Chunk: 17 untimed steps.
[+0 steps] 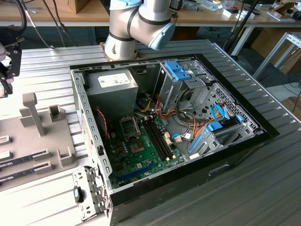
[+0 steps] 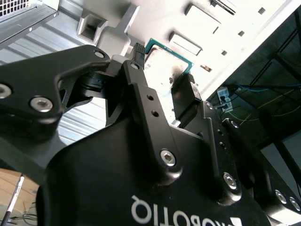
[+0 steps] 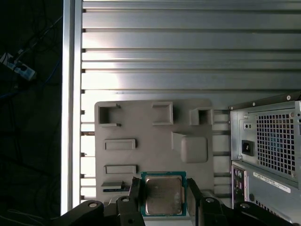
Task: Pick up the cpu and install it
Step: 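Pick up the cpu and move it towards the insertion slot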
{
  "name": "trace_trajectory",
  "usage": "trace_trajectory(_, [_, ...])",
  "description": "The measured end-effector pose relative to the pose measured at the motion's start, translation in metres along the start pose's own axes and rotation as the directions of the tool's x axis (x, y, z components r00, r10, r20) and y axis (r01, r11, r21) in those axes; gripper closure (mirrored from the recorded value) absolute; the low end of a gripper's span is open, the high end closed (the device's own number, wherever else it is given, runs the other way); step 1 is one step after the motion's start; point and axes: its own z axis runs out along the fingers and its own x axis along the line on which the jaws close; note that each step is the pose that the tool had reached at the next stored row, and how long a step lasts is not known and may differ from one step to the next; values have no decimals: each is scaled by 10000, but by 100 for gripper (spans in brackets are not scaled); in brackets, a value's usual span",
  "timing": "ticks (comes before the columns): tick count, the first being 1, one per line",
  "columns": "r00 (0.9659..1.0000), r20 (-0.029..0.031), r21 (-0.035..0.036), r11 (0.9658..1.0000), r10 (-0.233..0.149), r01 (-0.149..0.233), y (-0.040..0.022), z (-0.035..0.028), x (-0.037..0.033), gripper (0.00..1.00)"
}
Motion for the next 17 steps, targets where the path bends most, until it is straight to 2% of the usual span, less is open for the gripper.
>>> trace_trajectory(17, [10000, 0, 0, 10000, 0, 0, 1, 2, -65, 53])
